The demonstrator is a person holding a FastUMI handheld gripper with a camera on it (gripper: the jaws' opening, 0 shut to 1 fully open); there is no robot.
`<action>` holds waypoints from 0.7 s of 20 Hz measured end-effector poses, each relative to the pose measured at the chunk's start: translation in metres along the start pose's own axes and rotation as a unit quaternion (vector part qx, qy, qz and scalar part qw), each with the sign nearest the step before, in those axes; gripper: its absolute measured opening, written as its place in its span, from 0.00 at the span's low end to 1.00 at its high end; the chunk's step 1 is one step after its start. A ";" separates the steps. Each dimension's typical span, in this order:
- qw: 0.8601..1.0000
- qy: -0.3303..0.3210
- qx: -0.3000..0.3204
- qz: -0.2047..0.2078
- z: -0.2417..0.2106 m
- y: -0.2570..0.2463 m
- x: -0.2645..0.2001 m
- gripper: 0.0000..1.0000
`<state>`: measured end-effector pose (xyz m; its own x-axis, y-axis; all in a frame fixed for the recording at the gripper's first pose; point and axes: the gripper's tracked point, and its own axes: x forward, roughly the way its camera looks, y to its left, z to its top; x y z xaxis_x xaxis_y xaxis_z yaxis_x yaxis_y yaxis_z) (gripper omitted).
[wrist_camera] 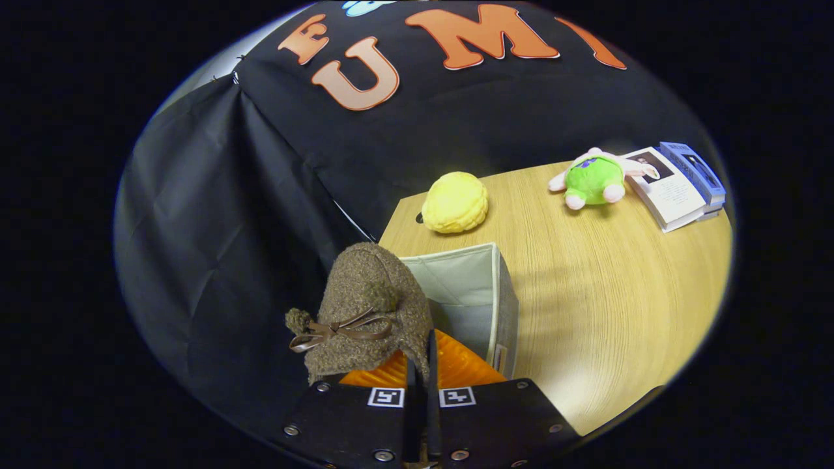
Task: Open the storage box then place both shoes into the box .Put the left shoe in first, then the right shoe, with the right side of both shoes facing outward in a uniform manner.
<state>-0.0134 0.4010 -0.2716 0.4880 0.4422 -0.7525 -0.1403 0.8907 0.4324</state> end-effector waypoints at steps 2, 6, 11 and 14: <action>1.000 0.000 -0.003 -0.023 -0.003 -0.008 0.008 0.07; 1.000 0.023 -0.005 -0.021 -0.011 0.000 0.010 0.34; 1.000 0.000 -0.014 0.026 -0.007 0.016 -0.021 0.66; 0.998 -0.053 -0.023 0.037 0.016 0.012 -0.050 0.76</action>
<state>-0.0260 0.3884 -0.2212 0.5621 0.4964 -0.6616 -0.2180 0.8605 0.4604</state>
